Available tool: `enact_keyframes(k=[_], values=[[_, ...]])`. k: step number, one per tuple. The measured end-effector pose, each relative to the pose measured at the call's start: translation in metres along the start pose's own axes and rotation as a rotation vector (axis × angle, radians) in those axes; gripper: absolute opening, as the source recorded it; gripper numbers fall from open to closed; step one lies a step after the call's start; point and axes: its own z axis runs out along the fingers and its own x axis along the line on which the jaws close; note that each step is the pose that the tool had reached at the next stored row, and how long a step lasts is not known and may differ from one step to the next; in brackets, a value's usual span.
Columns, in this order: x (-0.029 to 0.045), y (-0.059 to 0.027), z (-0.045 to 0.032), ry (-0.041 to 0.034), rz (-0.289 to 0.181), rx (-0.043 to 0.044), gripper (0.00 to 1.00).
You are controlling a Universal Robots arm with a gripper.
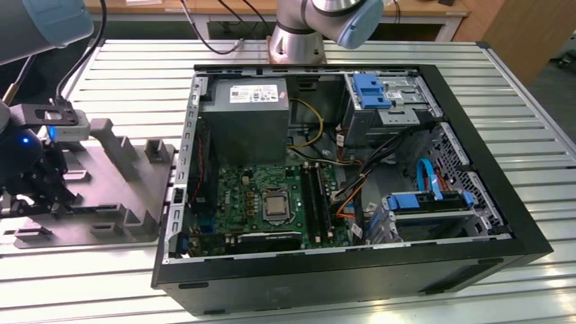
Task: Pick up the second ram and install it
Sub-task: 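Pick up the second ram and move it above second insertion slot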
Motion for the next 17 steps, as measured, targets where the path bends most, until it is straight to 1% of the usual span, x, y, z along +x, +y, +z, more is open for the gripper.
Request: enact_keyframes(k=[1, 3, 4, 8, 11, 15, 17], values=[[0.0000, 0.0000, 0.0000, -0.0001, 0.000, 0.0000, 0.29], [0.0000, 0.0001, 0.0000, -0.0001, 0.000, 0.0000, 0.29], [0.0000, 0.0001, 0.0002, -0.0001, 0.000, 0.0001, 0.36], [0.0001, 0.0001, 0.0059, -0.0001, 0.000, -0.0004, 0.36], [0.0001, 0.0001, 0.0105, 0.0002, 0.000, -0.0030, 0.36], [0.0002, 0.0001, 0.0144, 0.0003, 0.000, -0.0056, 0.36], [0.0002, 0.0001, 0.0151, 0.0003, 0.000, -0.0065, 0.36]])
